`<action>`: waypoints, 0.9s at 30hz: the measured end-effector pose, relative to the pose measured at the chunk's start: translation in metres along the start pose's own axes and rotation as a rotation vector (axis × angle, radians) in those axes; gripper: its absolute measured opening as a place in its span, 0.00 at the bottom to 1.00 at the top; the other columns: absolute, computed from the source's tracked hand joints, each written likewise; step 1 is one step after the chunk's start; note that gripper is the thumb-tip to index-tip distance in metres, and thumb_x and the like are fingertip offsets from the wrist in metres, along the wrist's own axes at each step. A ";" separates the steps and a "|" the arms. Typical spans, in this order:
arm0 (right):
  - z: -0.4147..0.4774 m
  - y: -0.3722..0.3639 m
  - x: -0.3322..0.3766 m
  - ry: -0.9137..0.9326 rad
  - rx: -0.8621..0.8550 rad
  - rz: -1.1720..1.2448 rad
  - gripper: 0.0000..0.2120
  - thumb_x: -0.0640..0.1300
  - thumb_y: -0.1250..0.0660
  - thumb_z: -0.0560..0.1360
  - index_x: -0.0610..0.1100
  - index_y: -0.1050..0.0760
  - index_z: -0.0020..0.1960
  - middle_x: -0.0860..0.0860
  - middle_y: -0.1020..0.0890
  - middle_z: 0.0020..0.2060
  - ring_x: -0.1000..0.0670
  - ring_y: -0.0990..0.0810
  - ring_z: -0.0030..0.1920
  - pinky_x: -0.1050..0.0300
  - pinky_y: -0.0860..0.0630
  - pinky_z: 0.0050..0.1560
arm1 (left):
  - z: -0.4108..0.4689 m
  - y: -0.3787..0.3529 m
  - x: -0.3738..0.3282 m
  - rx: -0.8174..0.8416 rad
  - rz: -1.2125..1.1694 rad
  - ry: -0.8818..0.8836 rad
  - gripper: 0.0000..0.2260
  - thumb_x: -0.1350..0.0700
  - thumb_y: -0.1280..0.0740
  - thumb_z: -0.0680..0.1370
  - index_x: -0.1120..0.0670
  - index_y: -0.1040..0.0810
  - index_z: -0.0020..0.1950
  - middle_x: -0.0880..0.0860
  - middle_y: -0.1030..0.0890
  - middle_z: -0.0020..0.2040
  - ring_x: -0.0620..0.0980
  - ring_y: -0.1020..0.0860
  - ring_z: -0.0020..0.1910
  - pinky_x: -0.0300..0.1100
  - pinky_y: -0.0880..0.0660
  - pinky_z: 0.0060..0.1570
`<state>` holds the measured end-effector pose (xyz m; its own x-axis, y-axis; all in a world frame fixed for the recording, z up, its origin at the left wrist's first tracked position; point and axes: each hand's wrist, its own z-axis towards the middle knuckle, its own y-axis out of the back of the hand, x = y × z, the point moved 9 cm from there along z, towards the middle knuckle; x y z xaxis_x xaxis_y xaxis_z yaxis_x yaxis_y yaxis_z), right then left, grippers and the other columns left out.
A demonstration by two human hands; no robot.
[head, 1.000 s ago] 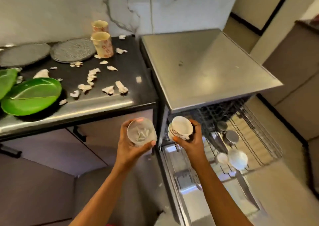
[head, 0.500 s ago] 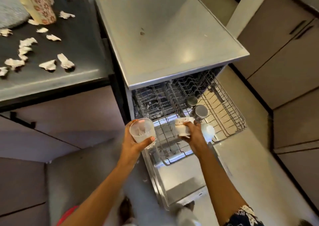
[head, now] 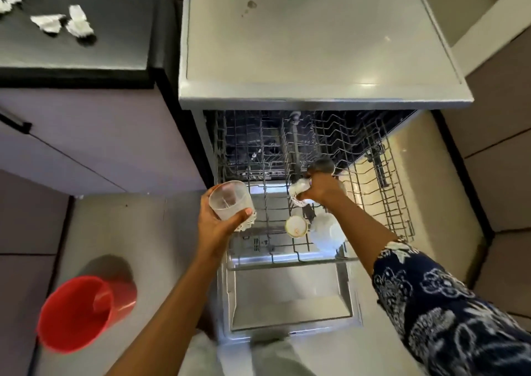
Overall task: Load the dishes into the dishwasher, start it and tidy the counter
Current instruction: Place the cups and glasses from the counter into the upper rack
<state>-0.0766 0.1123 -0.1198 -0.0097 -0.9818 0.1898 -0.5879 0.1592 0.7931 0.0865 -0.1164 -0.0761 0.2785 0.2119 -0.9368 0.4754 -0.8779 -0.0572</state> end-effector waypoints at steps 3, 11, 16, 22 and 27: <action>0.013 -0.012 0.006 0.032 0.034 -0.070 0.34 0.55 0.27 0.68 0.45 0.34 0.68 0.45 0.24 0.62 0.44 0.25 0.61 0.54 0.27 0.60 | -0.006 -0.002 0.008 -0.046 -0.019 0.010 0.39 0.47 0.22 0.54 0.51 0.31 0.62 0.46 0.23 0.54 0.43 0.21 0.51 0.37 0.22 0.42; 0.026 -0.035 0.012 0.052 0.018 -0.220 0.34 0.55 0.29 0.69 0.47 0.38 0.70 0.45 0.25 0.62 0.42 0.26 0.62 0.51 0.25 0.57 | -0.019 0.000 0.016 -0.072 -0.030 0.004 0.40 0.46 0.23 0.54 0.50 0.31 0.65 0.47 0.23 0.57 0.46 0.23 0.55 0.36 0.22 0.43; 0.027 -0.045 0.010 0.053 0.007 -0.226 0.36 0.53 0.27 0.69 0.46 0.39 0.71 0.43 0.29 0.65 0.42 0.27 0.64 0.49 0.26 0.58 | -0.022 -0.001 0.019 -0.055 -0.050 0.009 0.36 0.46 0.23 0.55 0.44 0.30 0.61 0.45 0.23 0.55 0.44 0.22 0.53 0.38 0.21 0.43; 0.024 -0.055 0.007 0.089 0.002 -0.260 0.38 0.47 0.25 0.68 0.45 0.41 0.72 0.42 0.30 0.65 0.41 0.27 0.64 0.49 0.27 0.60 | -0.021 -0.003 0.023 -0.044 -0.064 0.007 0.34 0.55 0.22 0.58 0.45 0.31 0.61 0.43 0.23 0.54 0.39 0.22 0.50 0.34 0.23 0.42; 0.028 -0.057 0.011 0.112 0.008 -0.320 0.30 0.46 0.26 0.70 0.43 0.33 0.69 0.43 0.24 0.61 0.43 0.25 0.62 0.51 0.26 0.59 | -0.018 -0.003 0.026 -0.033 -0.082 0.009 0.35 0.56 0.23 0.59 0.49 0.32 0.63 0.45 0.23 0.55 0.44 0.22 0.53 0.36 0.22 0.43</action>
<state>-0.0655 0.0894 -0.1795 0.2644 -0.9644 -0.0052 -0.5532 -0.1561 0.8183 0.1075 -0.1003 -0.0943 0.2452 0.2860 -0.9263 0.5242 -0.8429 -0.1215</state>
